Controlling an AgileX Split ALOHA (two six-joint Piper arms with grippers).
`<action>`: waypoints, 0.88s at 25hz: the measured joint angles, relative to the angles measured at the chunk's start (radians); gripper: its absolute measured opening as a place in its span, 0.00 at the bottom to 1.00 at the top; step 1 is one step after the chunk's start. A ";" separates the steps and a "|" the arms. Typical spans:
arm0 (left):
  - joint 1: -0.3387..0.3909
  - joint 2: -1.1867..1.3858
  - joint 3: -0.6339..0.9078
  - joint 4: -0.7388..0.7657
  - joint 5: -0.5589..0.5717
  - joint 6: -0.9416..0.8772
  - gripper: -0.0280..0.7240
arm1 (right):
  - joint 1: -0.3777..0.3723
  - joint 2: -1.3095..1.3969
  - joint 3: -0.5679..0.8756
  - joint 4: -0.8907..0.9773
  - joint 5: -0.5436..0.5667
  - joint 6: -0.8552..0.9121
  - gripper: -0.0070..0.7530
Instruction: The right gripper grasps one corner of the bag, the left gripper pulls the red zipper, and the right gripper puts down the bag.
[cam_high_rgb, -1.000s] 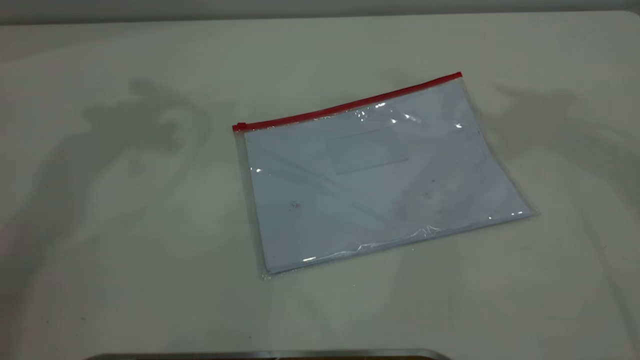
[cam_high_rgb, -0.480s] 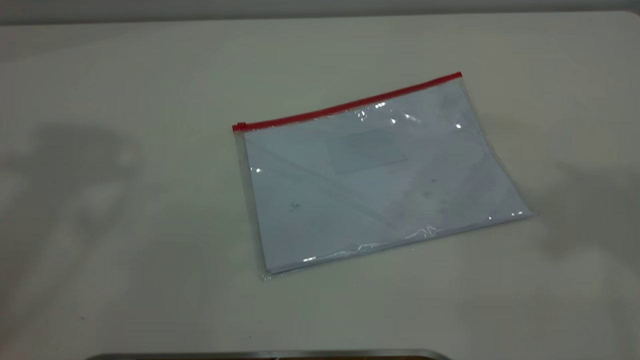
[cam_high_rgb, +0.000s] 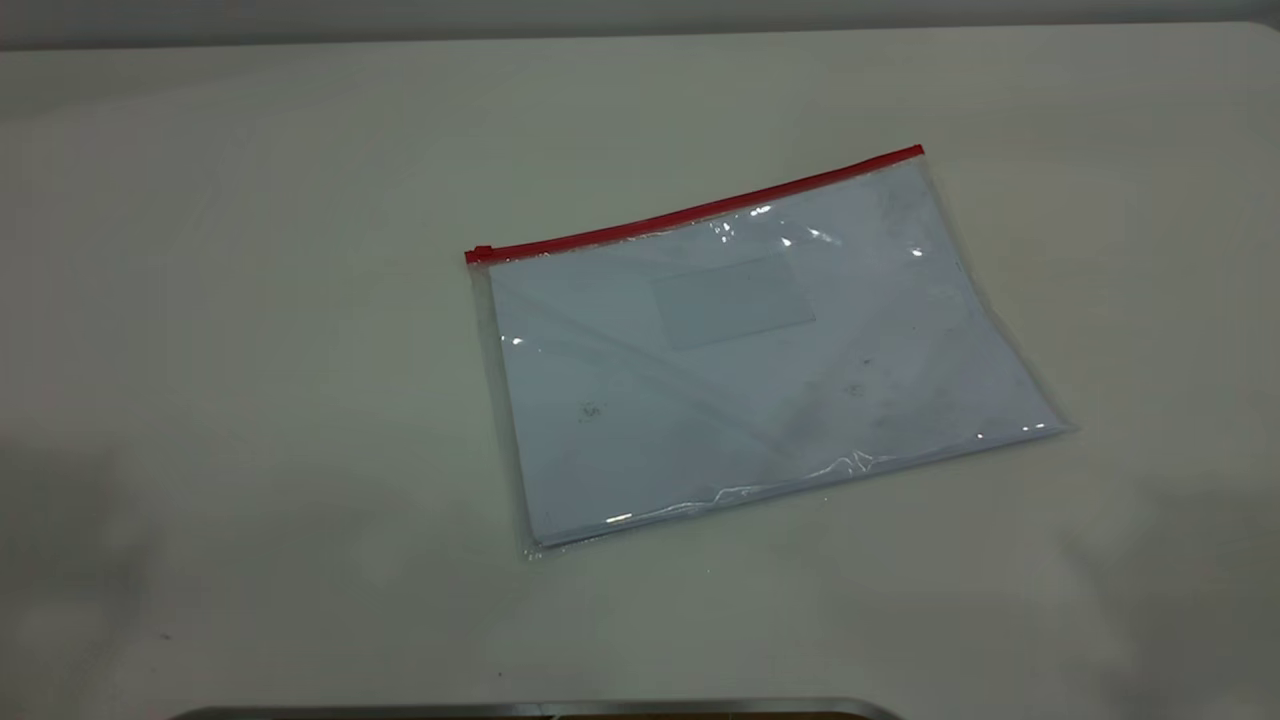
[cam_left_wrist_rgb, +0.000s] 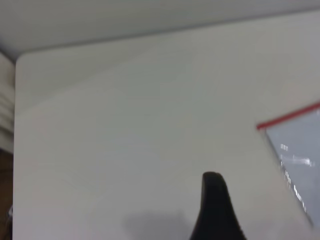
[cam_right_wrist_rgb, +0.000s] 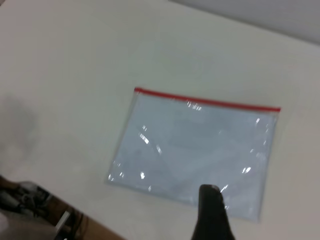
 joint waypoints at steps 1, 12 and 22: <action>0.000 -0.044 0.048 0.000 0.000 0.000 0.82 | 0.000 -0.031 0.037 0.001 -0.003 0.000 0.77; 0.000 -0.442 0.483 -0.075 0.000 0.030 0.82 | 0.000 -0.493 0.416 0.001 0.006 0.028 0.77; 0.000 -0.683 0.793 -0.019 0.000 0.068 0.82 | 0.000 -0.833 0.590 -0.265 0.004 0.107 0.77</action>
